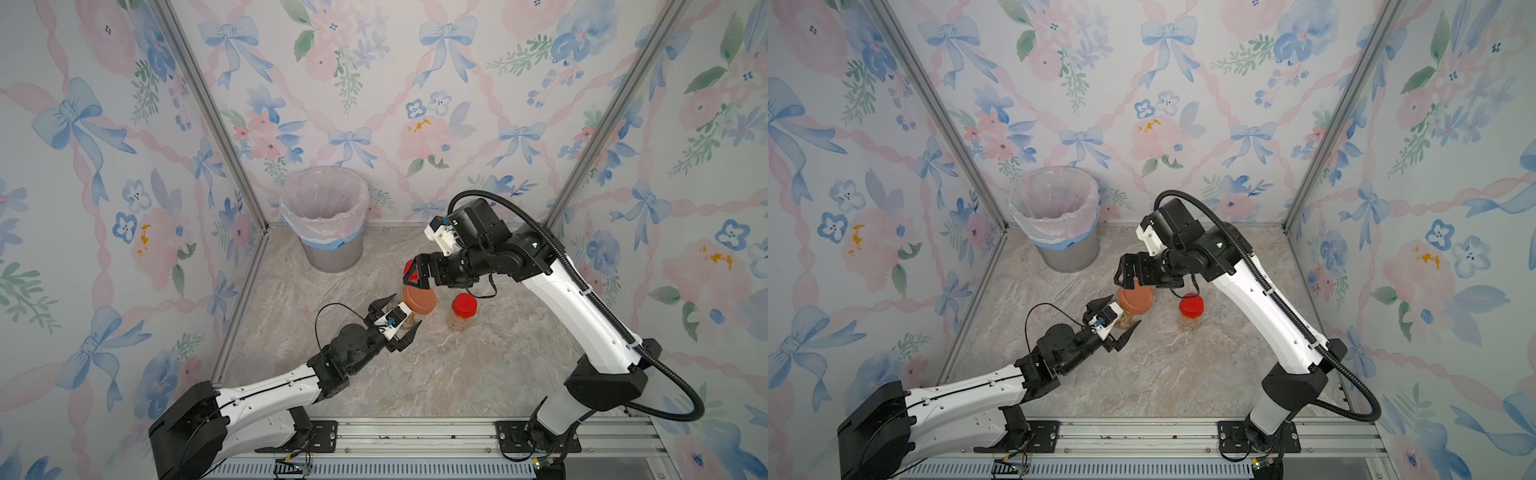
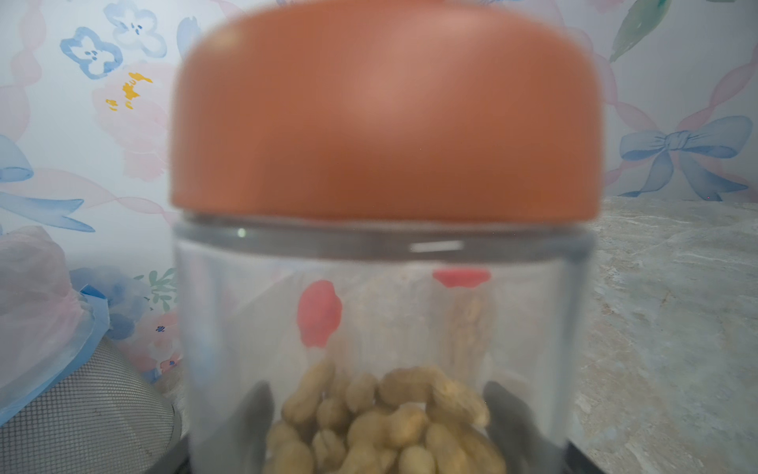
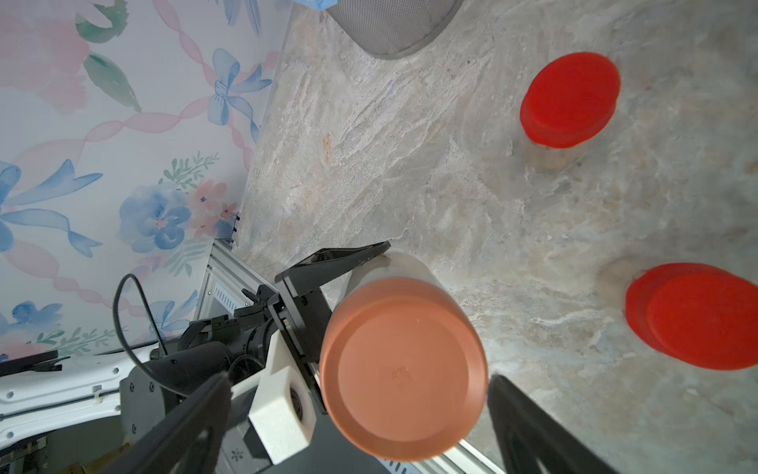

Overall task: Empty moldy peanuts from jars
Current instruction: Unscrew the lid from the jar.

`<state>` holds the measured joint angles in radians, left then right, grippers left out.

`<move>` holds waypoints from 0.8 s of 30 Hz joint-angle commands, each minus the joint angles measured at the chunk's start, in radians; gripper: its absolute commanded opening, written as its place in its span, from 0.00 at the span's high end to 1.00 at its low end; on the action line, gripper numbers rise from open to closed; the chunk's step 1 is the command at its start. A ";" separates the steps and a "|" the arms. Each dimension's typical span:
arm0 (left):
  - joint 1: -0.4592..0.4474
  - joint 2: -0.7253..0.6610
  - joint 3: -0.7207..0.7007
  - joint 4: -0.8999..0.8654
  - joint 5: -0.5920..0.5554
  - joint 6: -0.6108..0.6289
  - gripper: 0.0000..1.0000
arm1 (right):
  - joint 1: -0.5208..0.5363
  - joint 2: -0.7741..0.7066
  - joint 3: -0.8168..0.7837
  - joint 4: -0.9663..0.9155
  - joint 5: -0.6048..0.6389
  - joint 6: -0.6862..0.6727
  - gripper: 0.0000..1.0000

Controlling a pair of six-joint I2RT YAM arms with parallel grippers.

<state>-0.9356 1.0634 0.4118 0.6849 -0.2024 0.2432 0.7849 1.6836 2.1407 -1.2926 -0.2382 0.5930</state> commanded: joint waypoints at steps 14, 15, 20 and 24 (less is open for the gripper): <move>-0.003 0.012 0.060 0.096 -0.025 0.027 0.76 | -0.003 -0.009 -0.061 -0.040 0.080 0.063 0.01; -0.003 0.013 0.061 0.096 -0.026 0.026 0.76 | -0.001 -0.010 -0.059 -0.035 0.075 0.065 0.01; -0.002 0.026 0.068 0.096 -0.024 0.026 0.77 | 0.002 -0.018 -0.085 0.009 0.053 0.072 0.01; -0.001 0.020 0.063 0.097 -0.032 0.027 0.77 | 0.002 -0.014 -0.078 -0.006 0.066 0.060 0.01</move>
<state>-0.9356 1.0954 0.4324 0.6838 -0.2214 0.2619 0.7856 1.6920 2.0644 -1.2976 -0.1711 0.6514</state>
